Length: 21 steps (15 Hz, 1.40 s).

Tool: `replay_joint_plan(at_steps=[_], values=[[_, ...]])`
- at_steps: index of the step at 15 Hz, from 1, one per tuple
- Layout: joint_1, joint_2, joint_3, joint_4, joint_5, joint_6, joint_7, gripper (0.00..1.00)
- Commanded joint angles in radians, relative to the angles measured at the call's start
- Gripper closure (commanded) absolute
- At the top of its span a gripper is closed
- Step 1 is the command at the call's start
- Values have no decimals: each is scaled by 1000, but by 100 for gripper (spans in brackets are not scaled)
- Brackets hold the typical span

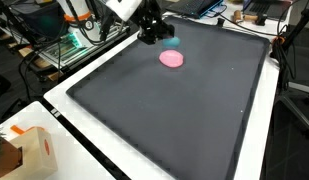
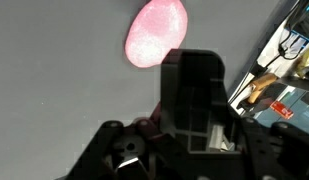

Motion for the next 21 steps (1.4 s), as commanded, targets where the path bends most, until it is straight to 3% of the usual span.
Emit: replay_joint_plan(at_steps=[1,10,21], values=[[-22,32,42,25,6,50,-14,71],[1,65,126,51,-74,169,39,71],[70,46,235,48,-367,302,274,71]])
